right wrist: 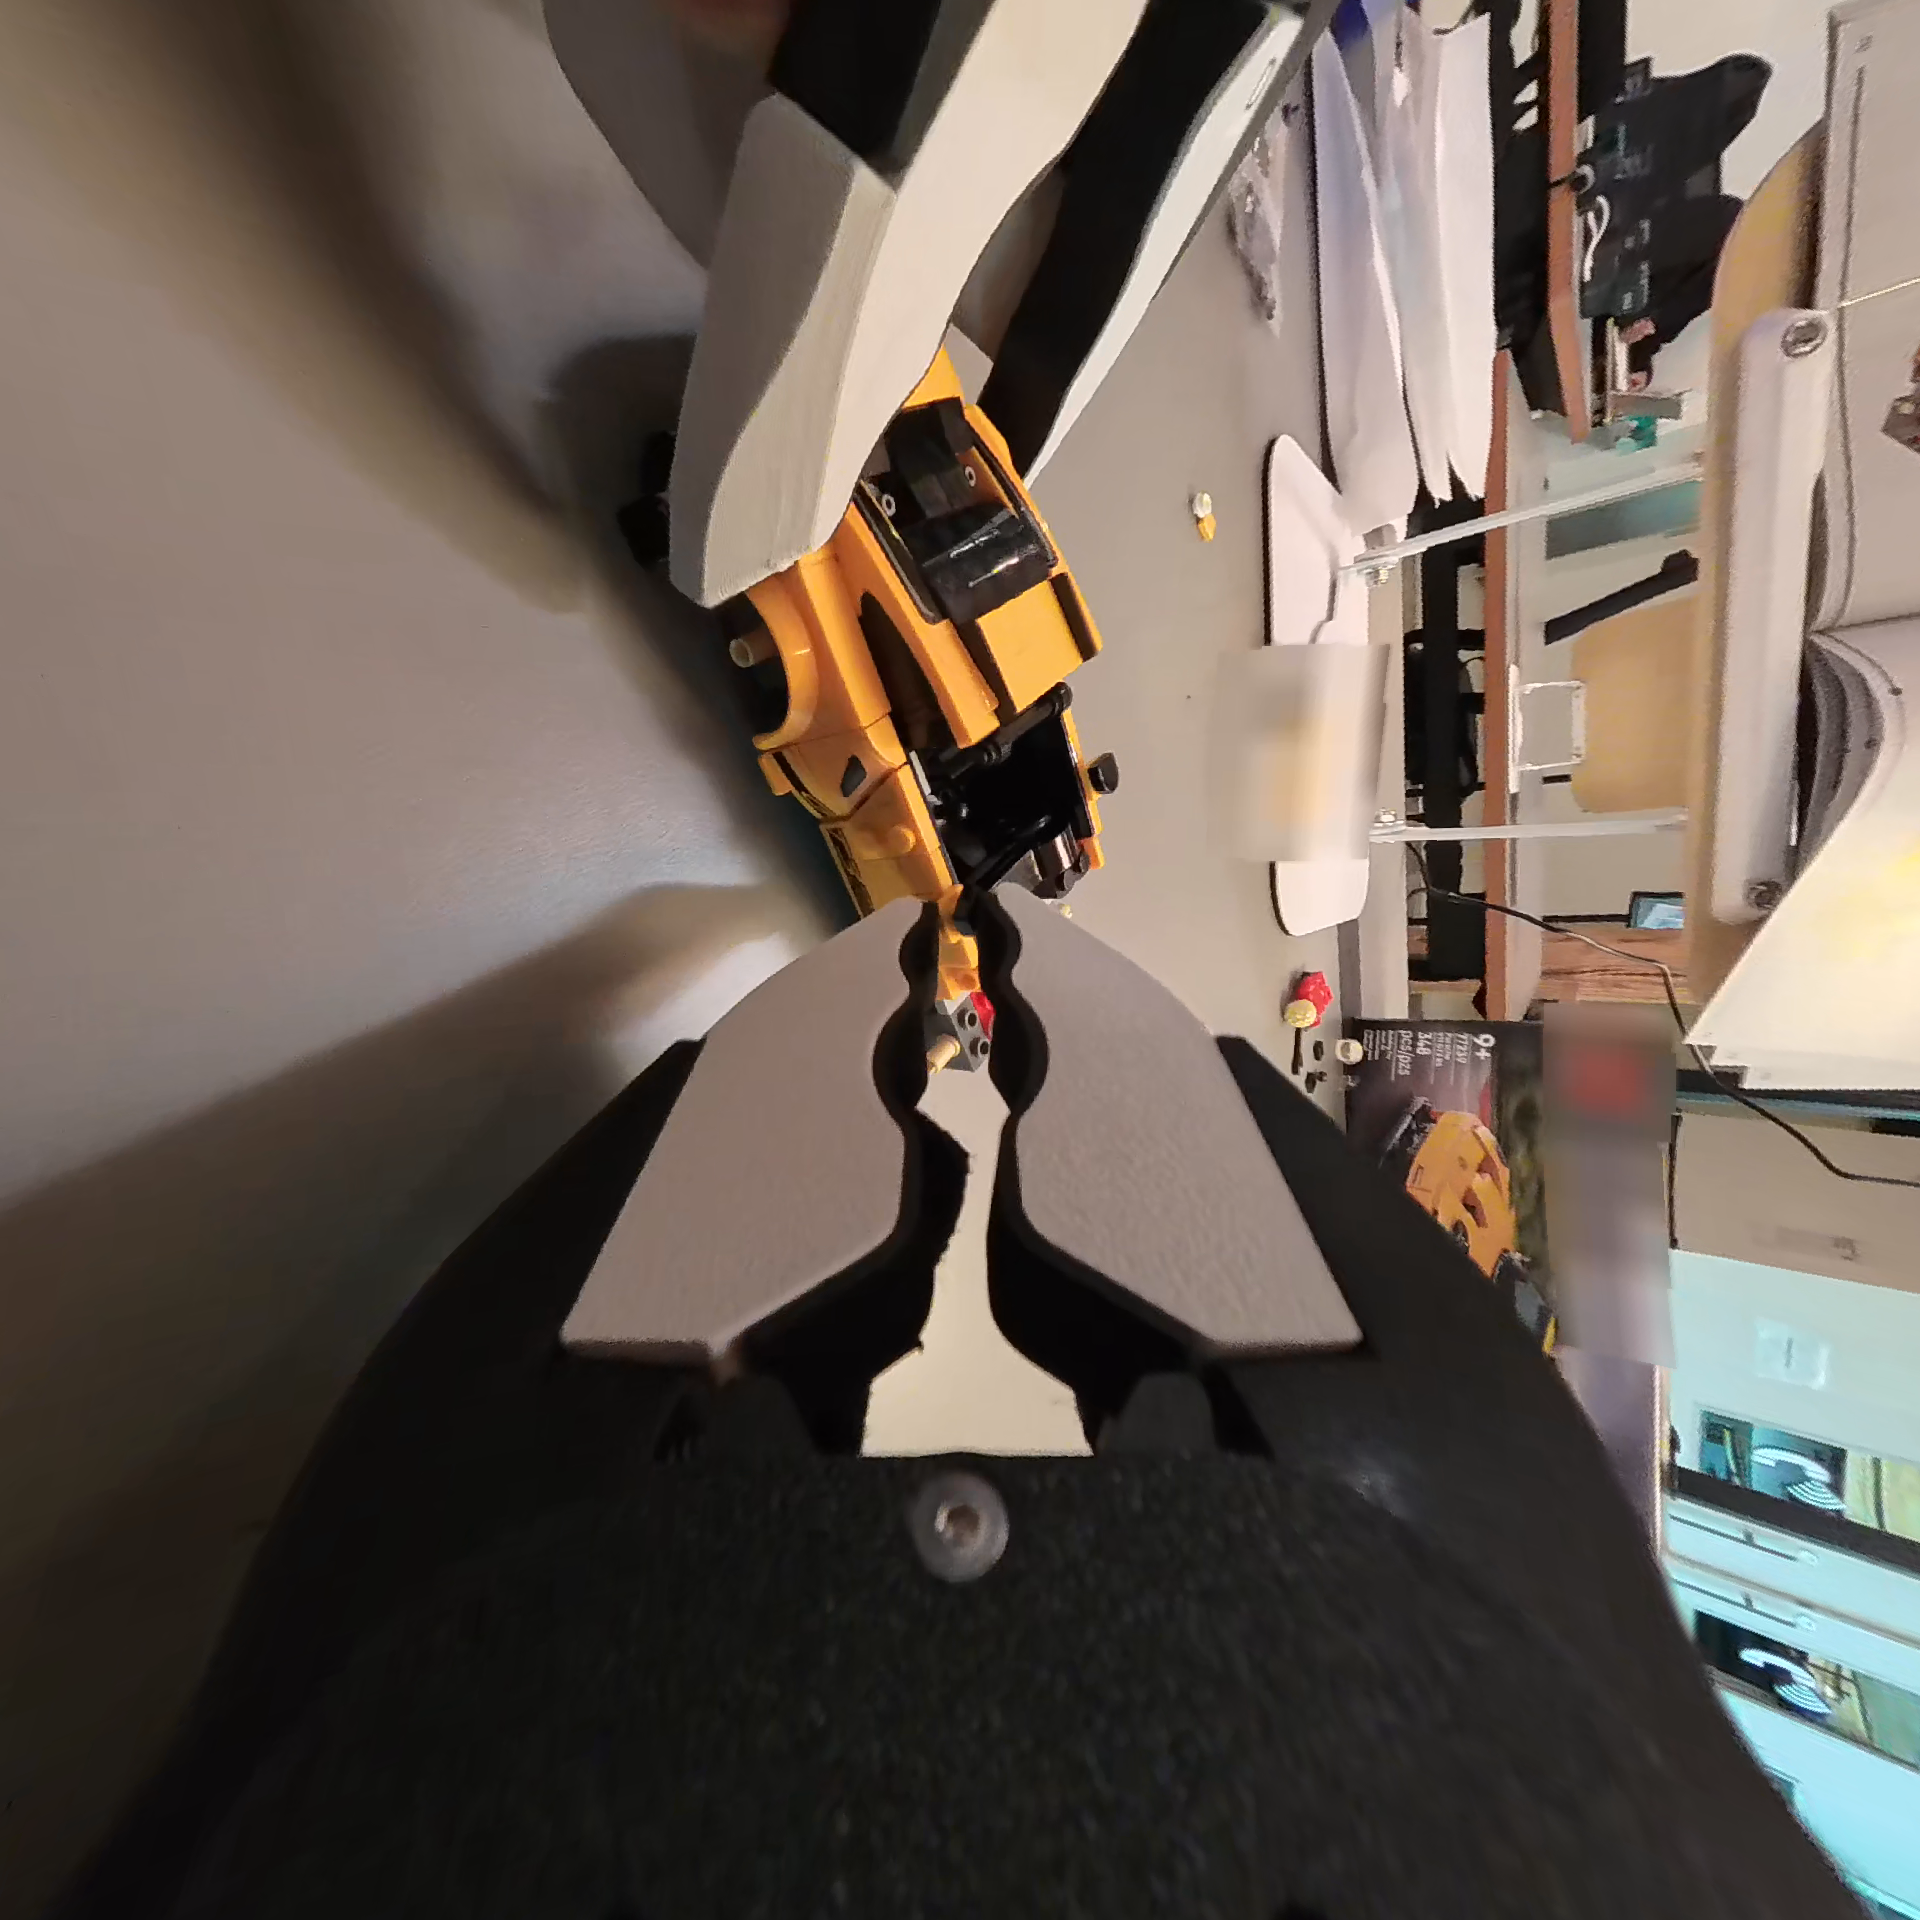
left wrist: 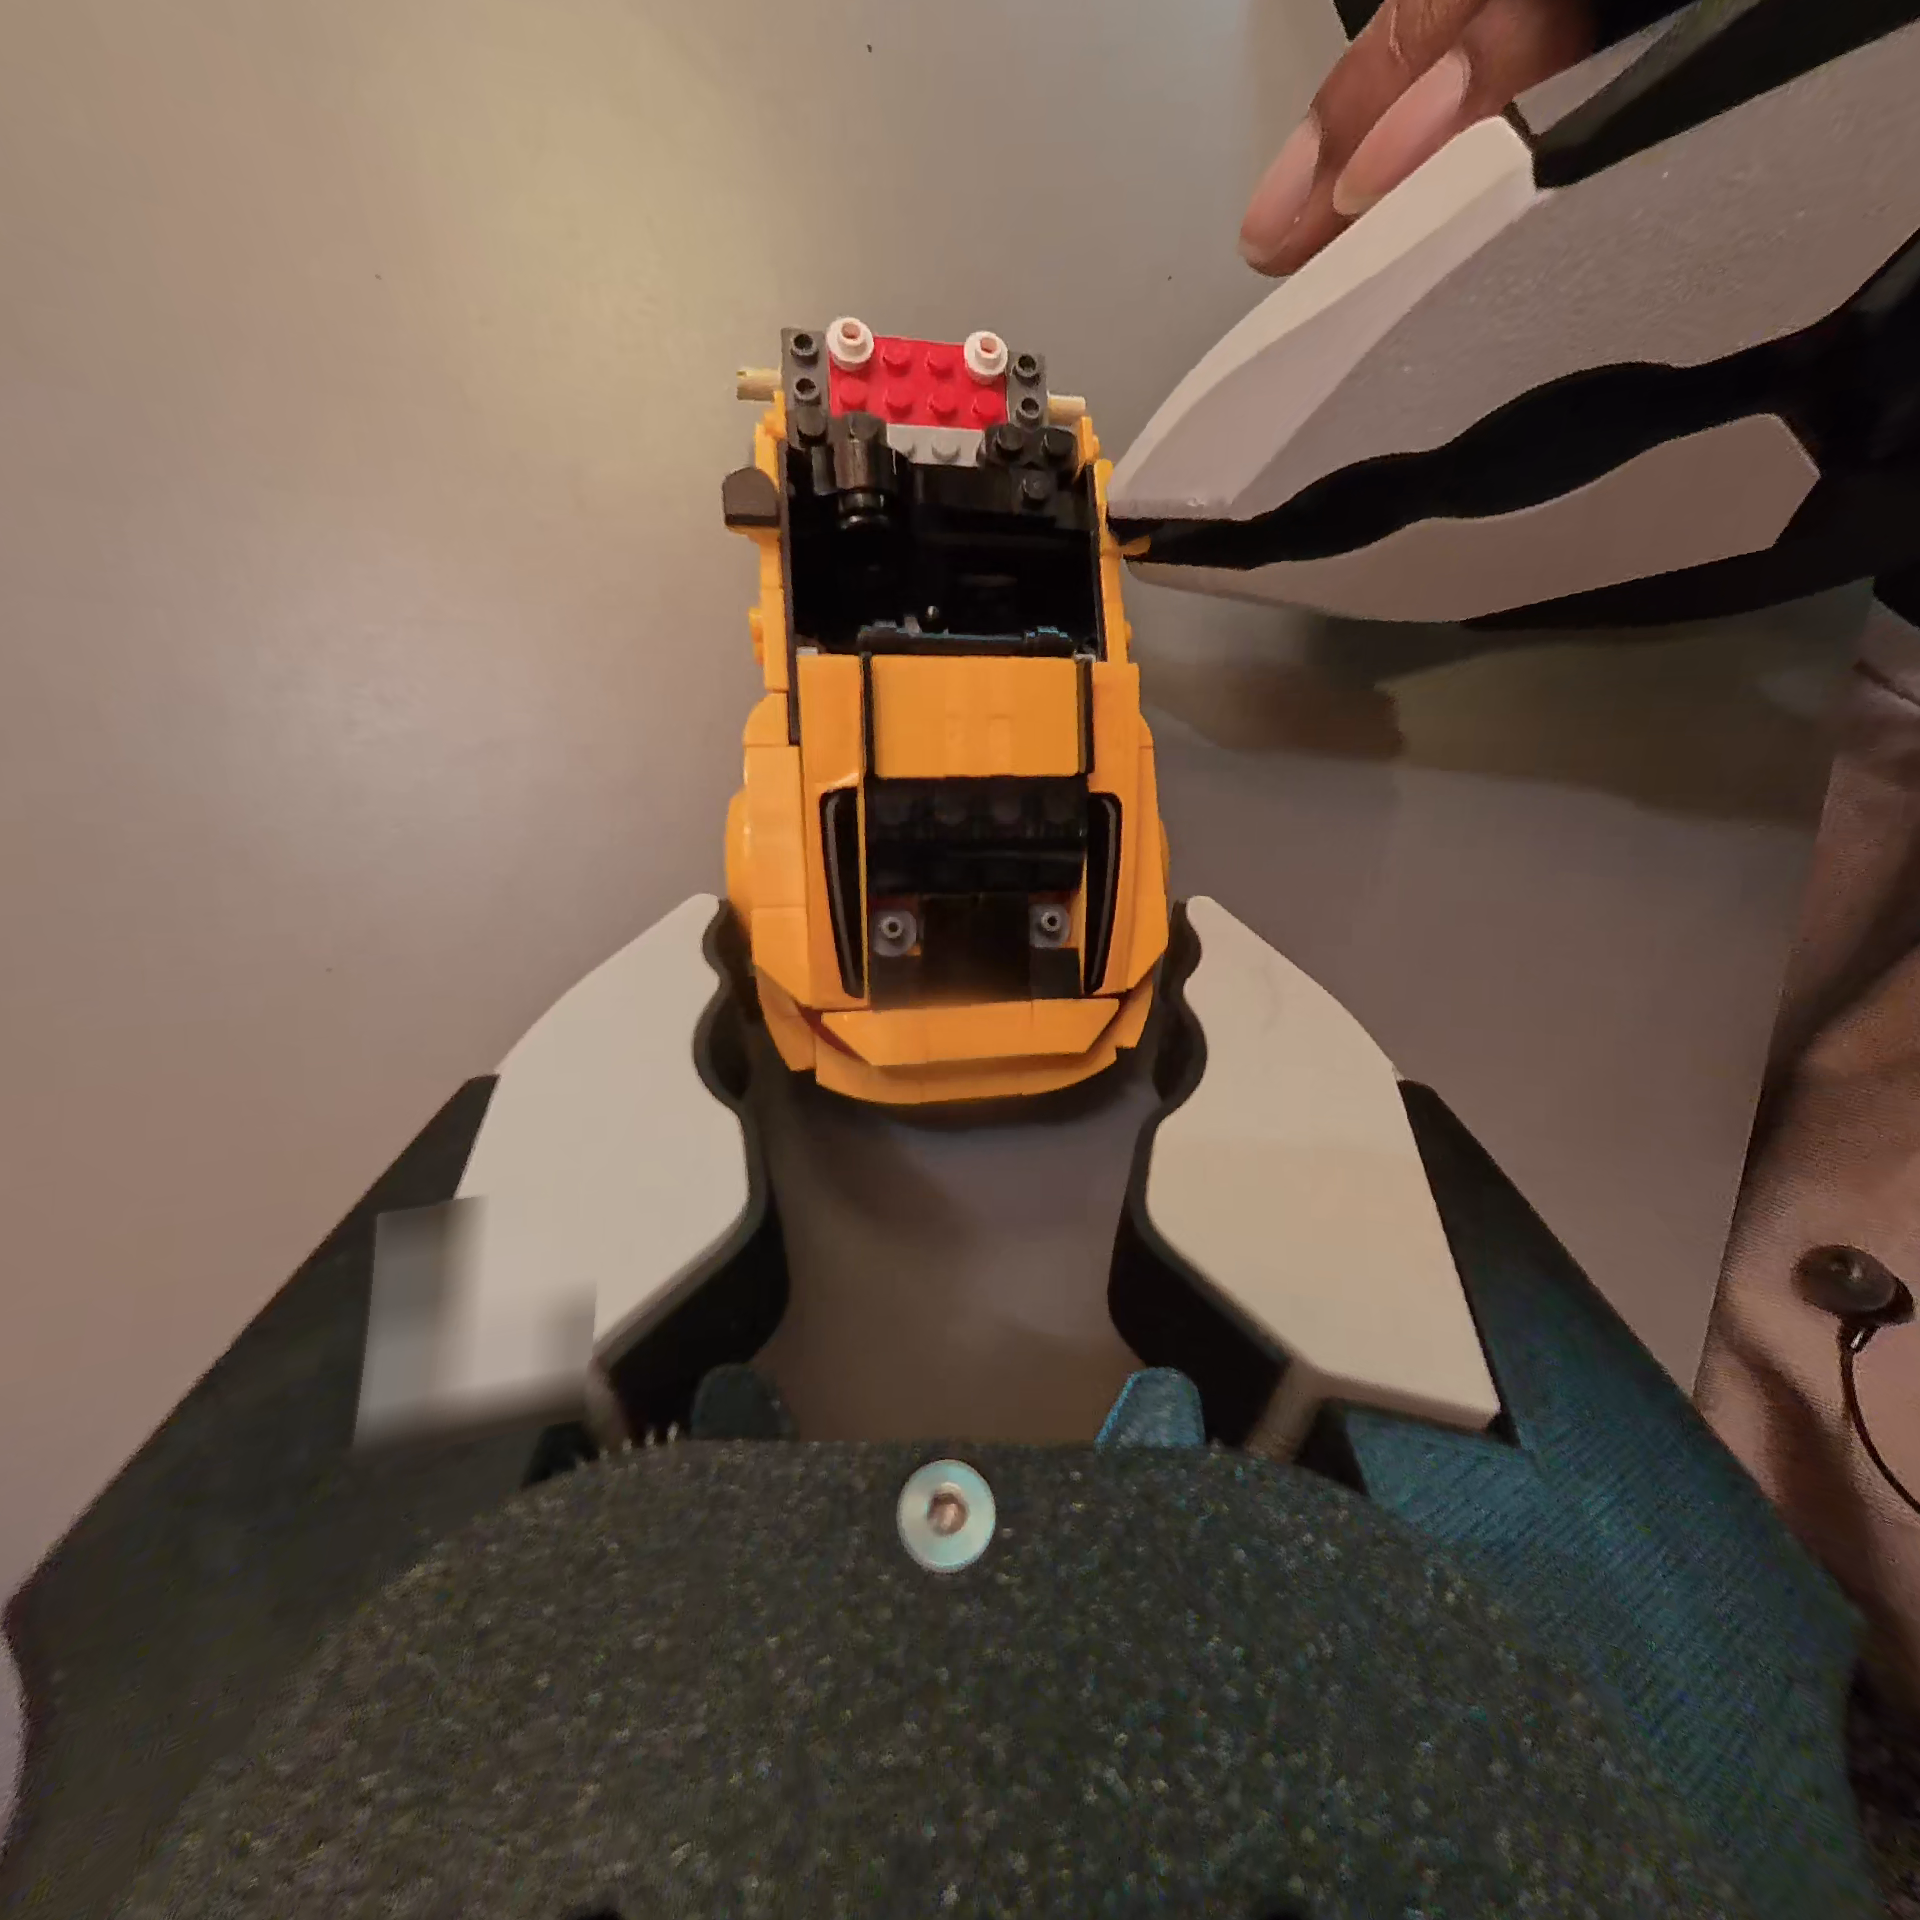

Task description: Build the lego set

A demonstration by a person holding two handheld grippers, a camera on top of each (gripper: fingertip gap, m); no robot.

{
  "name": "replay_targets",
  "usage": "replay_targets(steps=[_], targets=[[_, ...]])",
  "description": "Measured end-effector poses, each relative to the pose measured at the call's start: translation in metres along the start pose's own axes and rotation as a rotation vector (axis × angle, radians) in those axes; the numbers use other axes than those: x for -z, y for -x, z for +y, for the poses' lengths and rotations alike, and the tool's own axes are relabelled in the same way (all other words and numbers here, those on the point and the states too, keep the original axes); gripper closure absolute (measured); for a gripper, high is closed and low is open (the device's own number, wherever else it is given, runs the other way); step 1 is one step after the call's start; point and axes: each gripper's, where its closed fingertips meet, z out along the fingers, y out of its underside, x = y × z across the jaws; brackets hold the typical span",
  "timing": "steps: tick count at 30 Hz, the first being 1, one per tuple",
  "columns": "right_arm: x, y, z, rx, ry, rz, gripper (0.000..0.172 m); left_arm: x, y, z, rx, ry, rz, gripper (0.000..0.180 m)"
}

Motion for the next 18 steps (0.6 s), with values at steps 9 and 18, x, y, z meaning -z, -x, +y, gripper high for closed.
replay_targets(steps=[9,18], targets=[[-0.0008,-0.0005,0.0008,-0.005,0.007,0.051,0.165,0.0,-0.0002,0.0007,-0.002,-0.004,-0.017,0.104],[-0.0013,-0.0013,0.0017,0.008,0.036,0.097,0.165,0.0,-0.0002,0.0007,0.009,-0.006,-0.029,0.104]])
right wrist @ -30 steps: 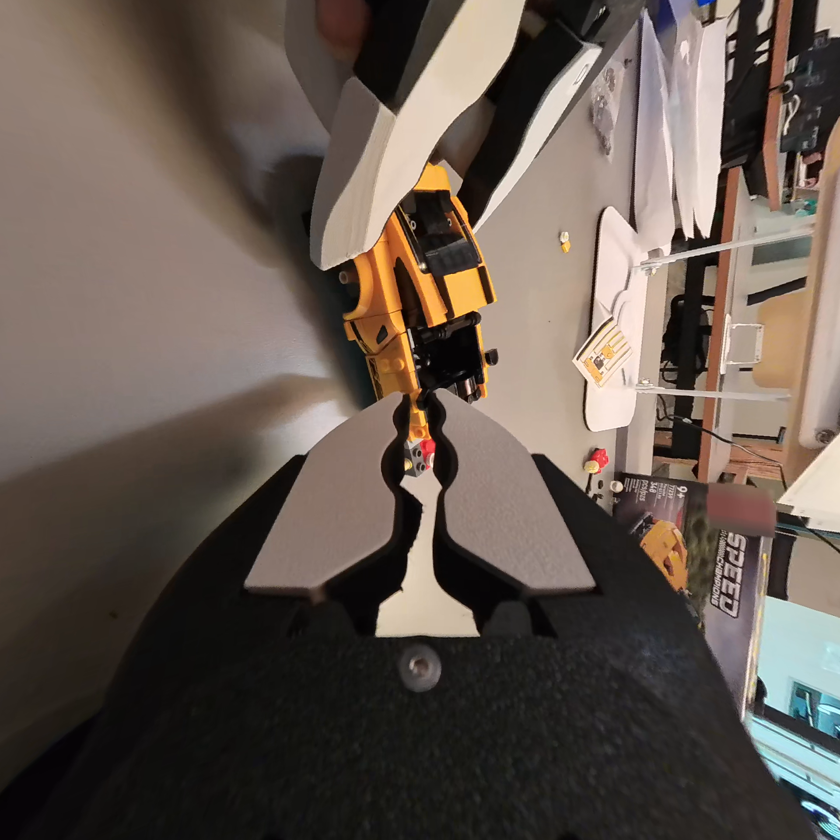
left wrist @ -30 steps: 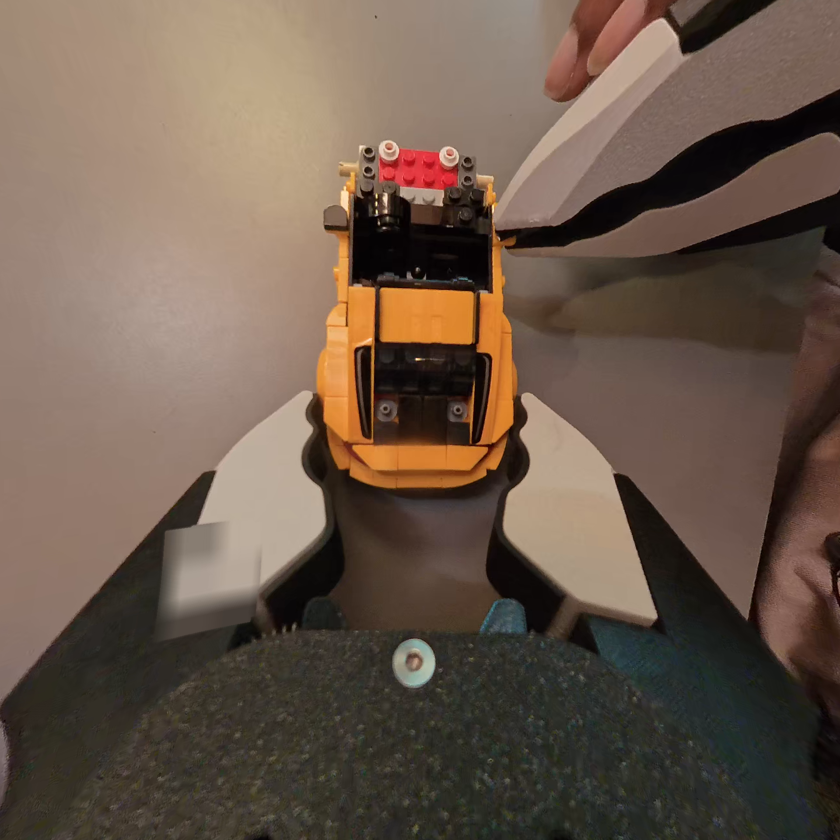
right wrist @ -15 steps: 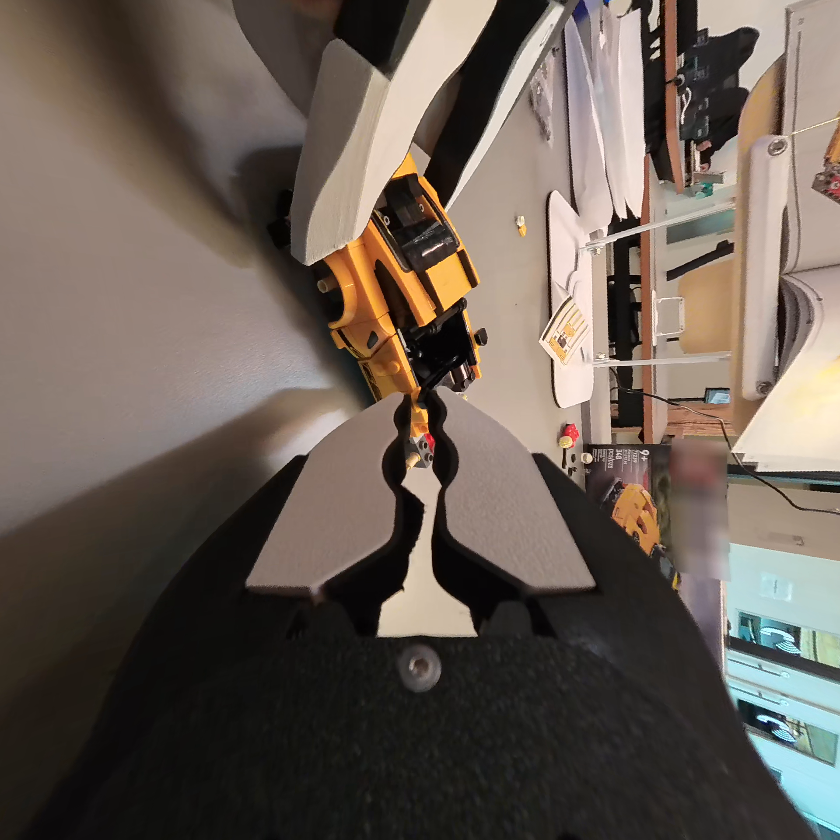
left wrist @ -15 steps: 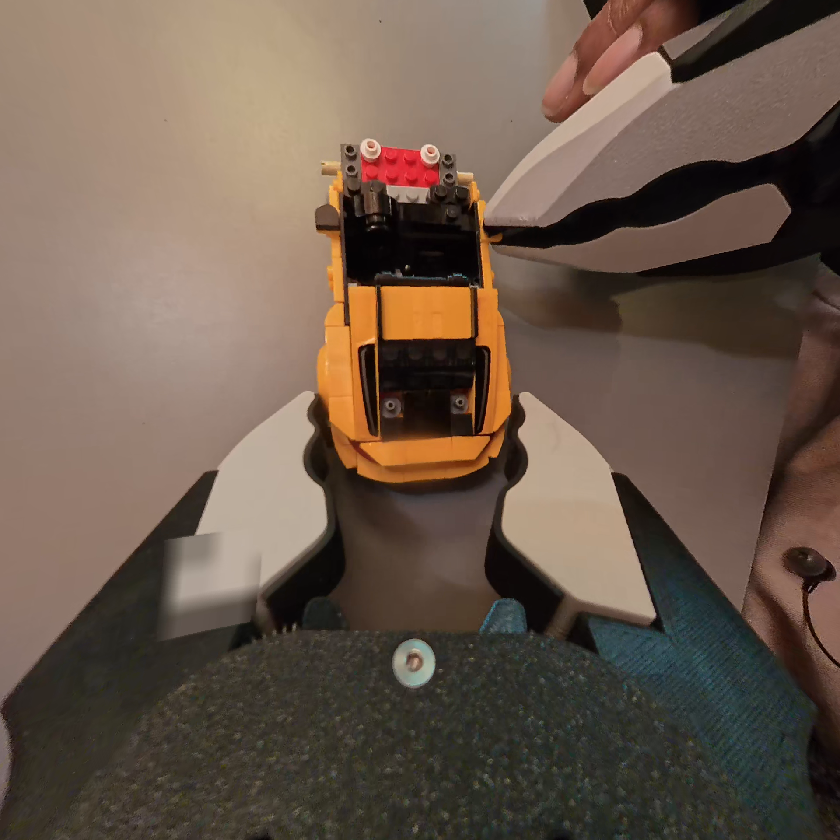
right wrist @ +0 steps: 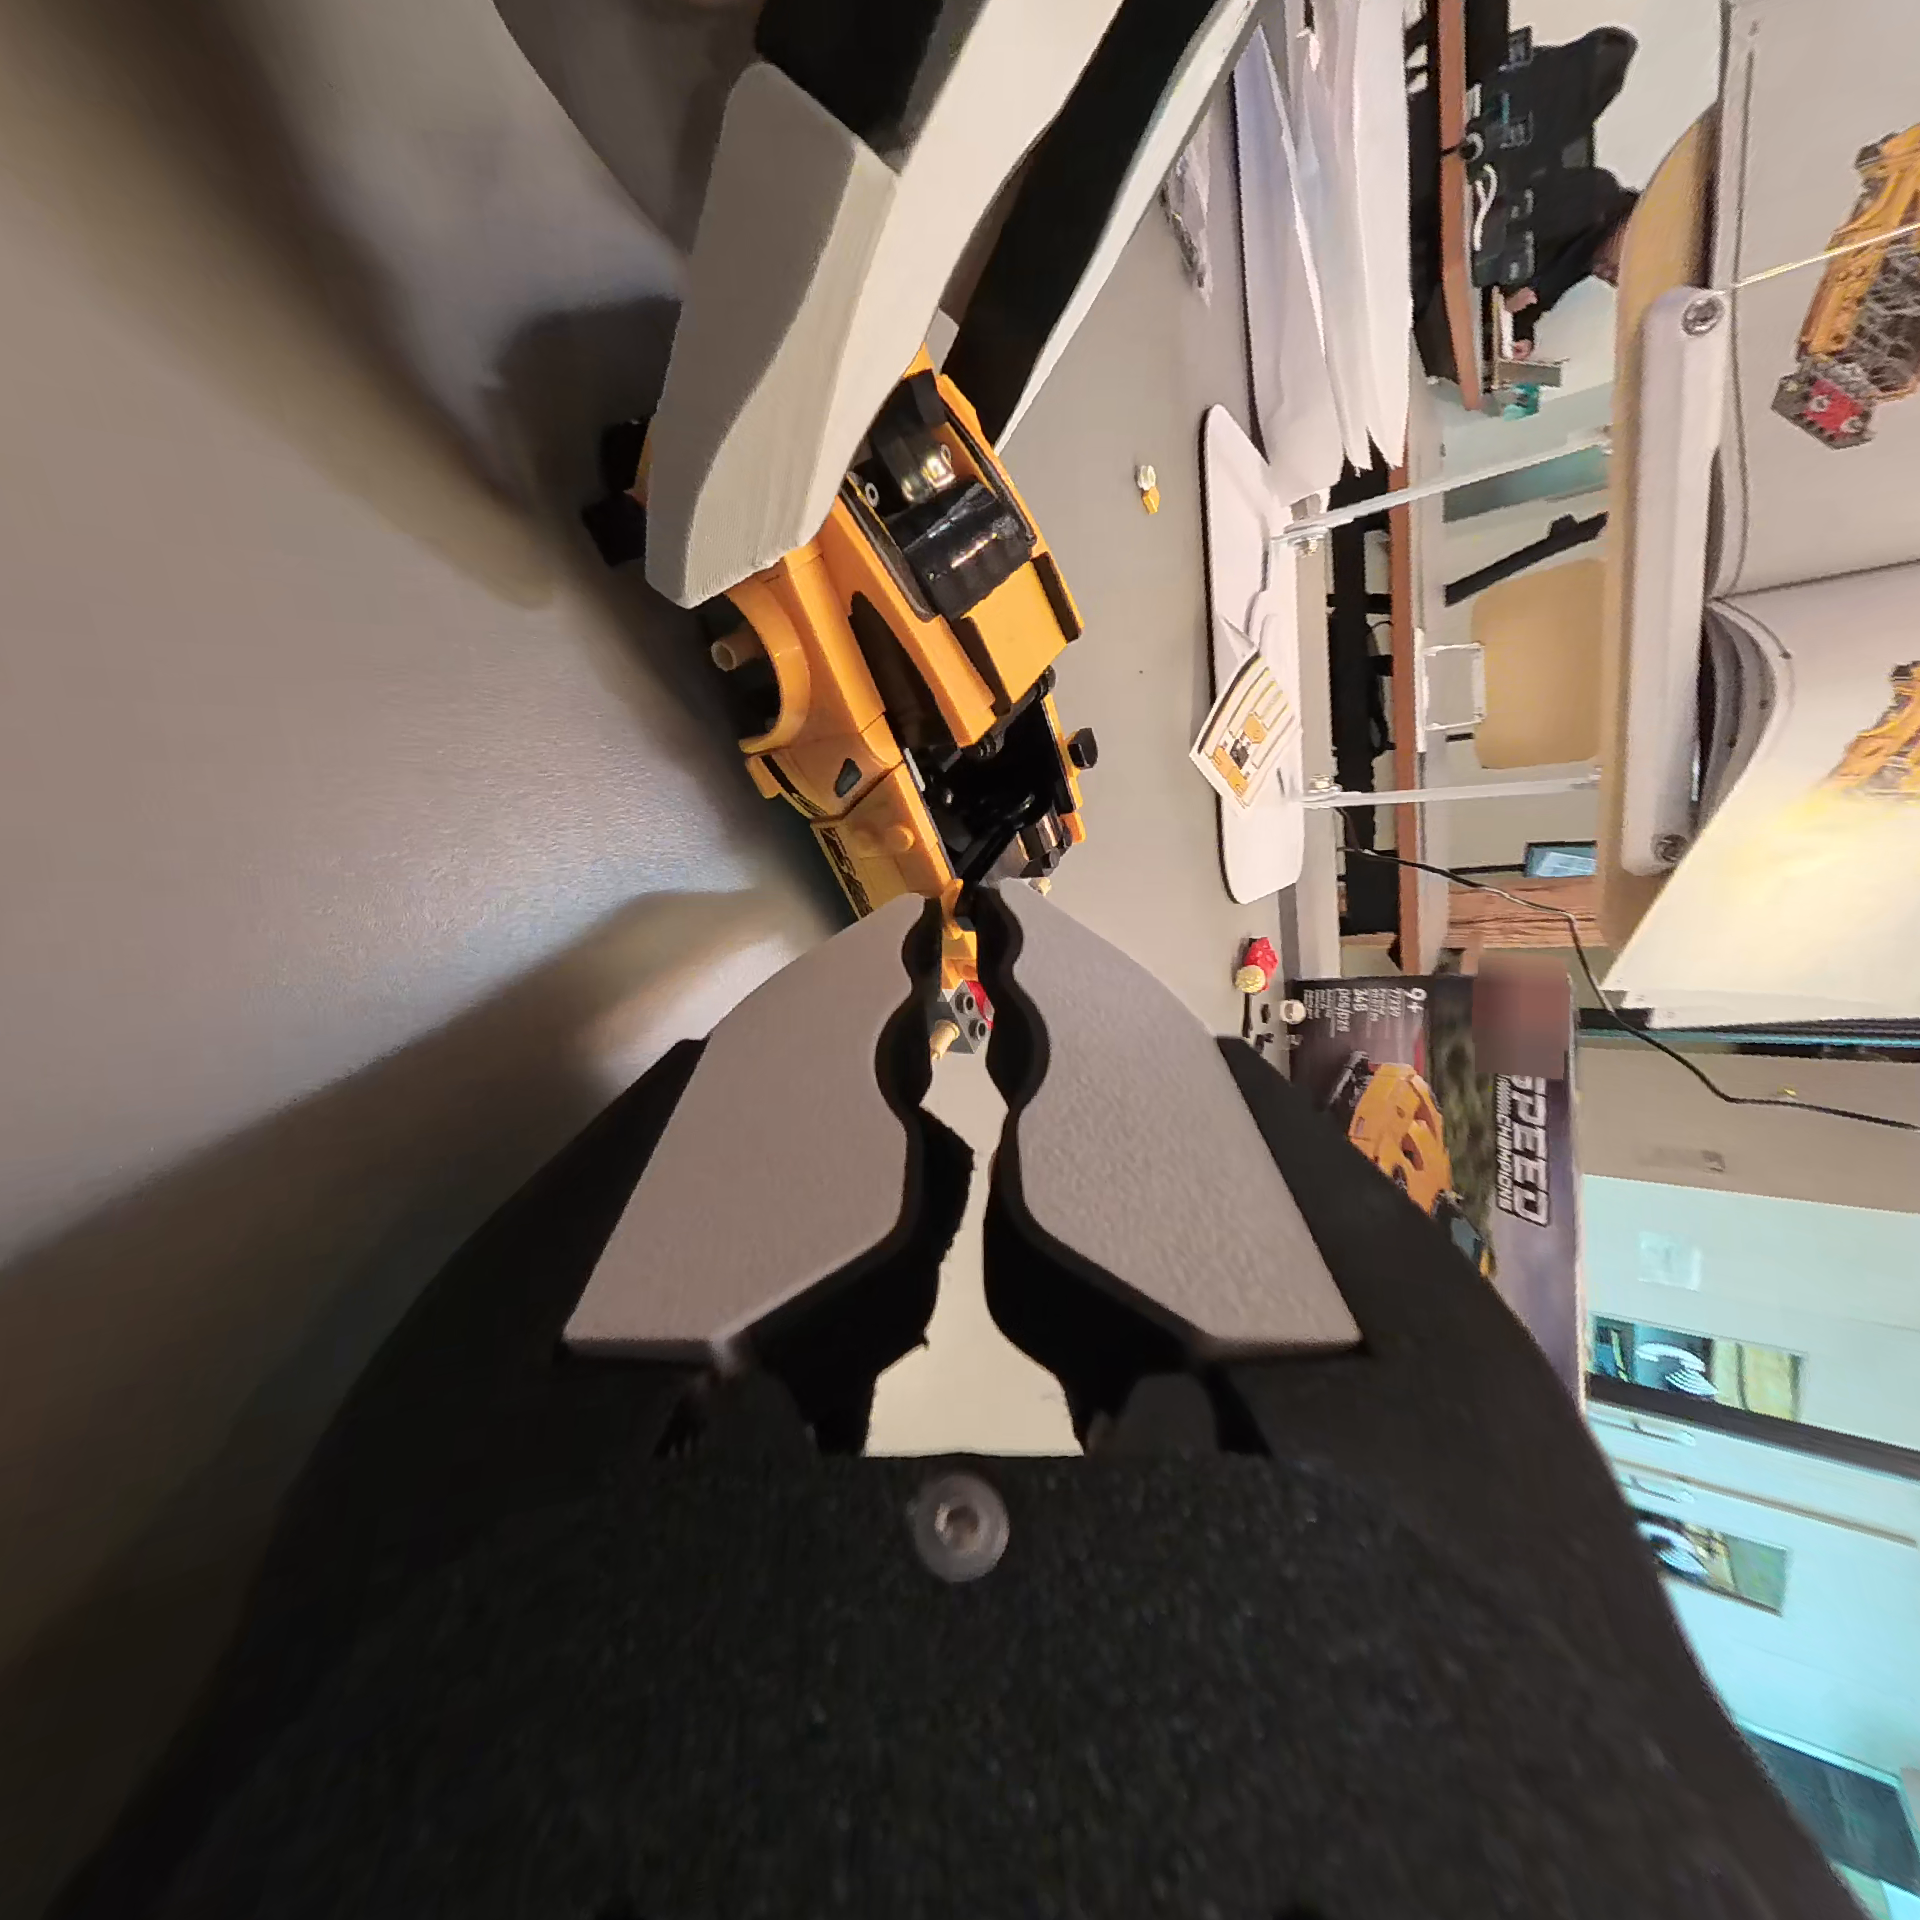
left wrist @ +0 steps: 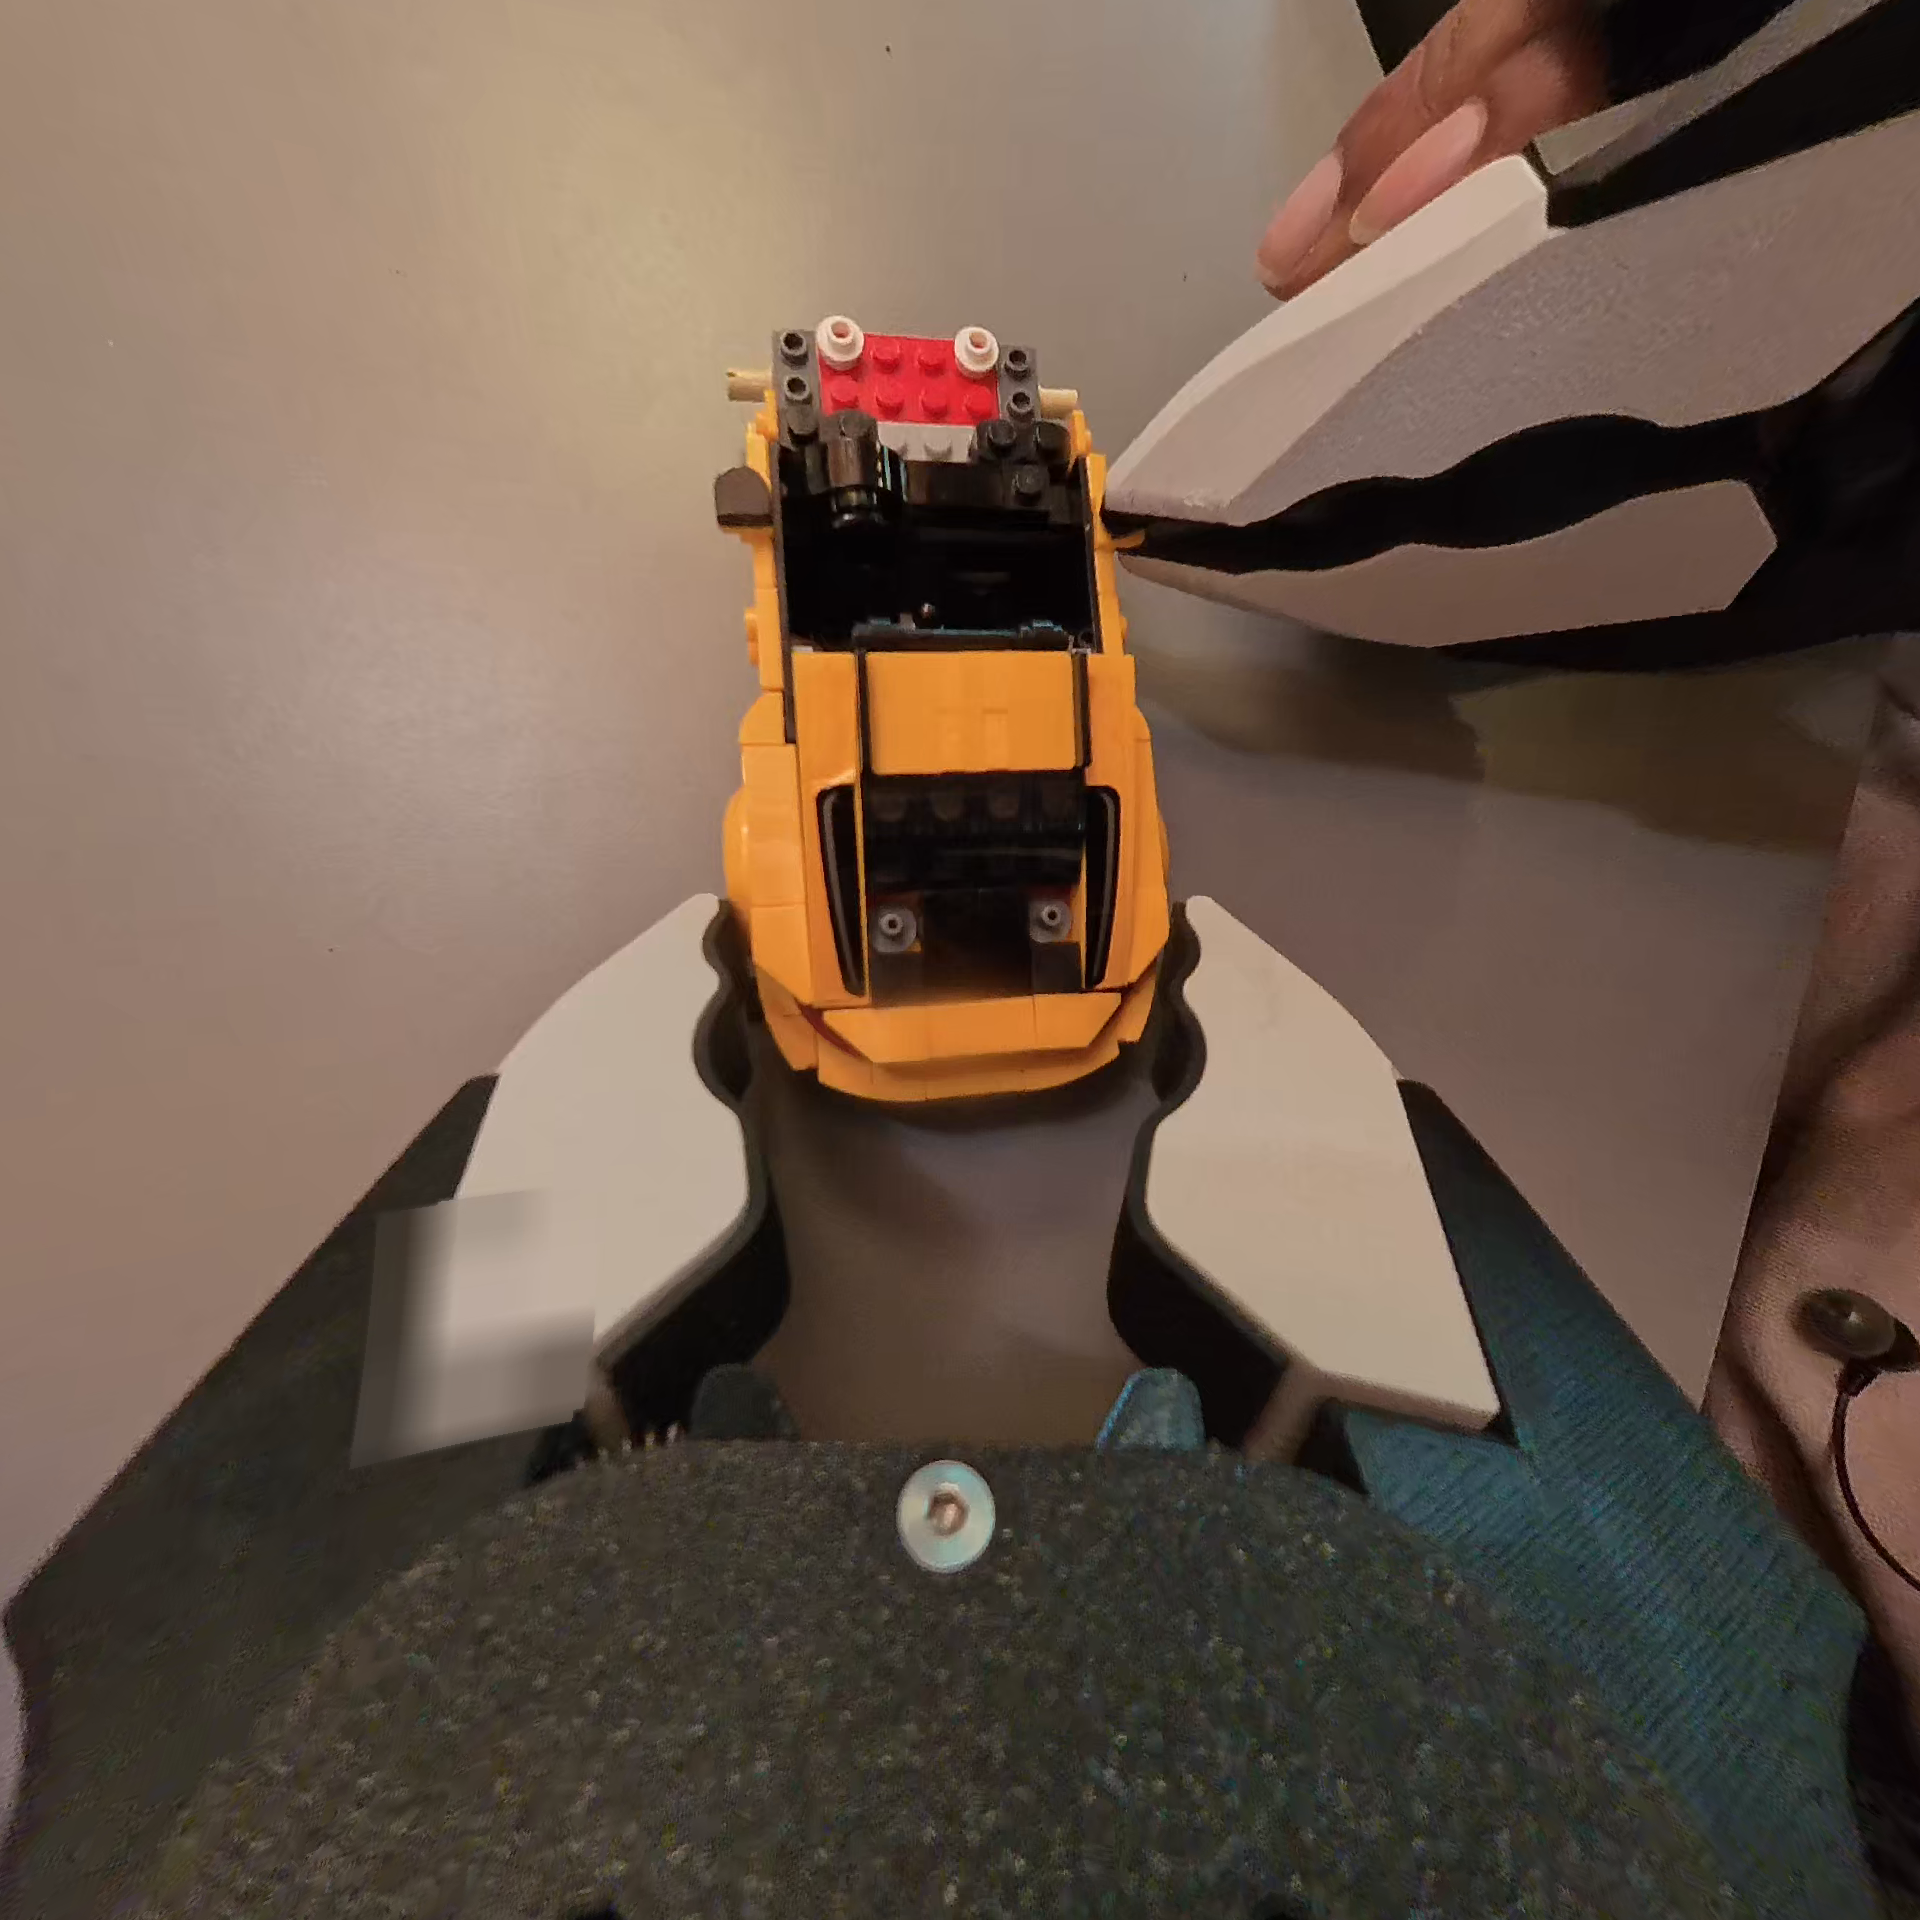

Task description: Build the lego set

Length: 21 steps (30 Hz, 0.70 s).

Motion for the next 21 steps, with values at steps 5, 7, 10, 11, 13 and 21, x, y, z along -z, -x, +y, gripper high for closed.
replay_targets(steps=[5,7,10,11,13,21], targets=[[-0.001,-0.002,-0.001,0.021,0.016,0.035,0.167,0.0,0.0,0.001,0.012,0.003,-0.008,0.104],[-0.002,-0.002,-0.001,0.011,0.025,0.026,0.167,0.0,0.0,0.001,0.015,0.003,-0.005,0.104],[-0.002,-0.002,-0.002,-0.001,0.03,0.025,0.167,0.0,0.0,0.001,0.02,-0.004,0.0,0.104],[-0.001,-0.002,-0.002,-0.01,0.033,0.024,0.166,0.0,0.0,0.0,0.023,-0.009,0.002,0.104],[0.0,-0.003,-0.006,-0.043,0.007,0.018,0.158,0.0,0.0,0.0,0.026,-0.017,0.01,0.104],[0.018,-0.01,-0.007,-0.36,-0.163,-0.276,0.149,0.0,-0.002,-0.001,-0.03,-0.036,0.022,0.105]])
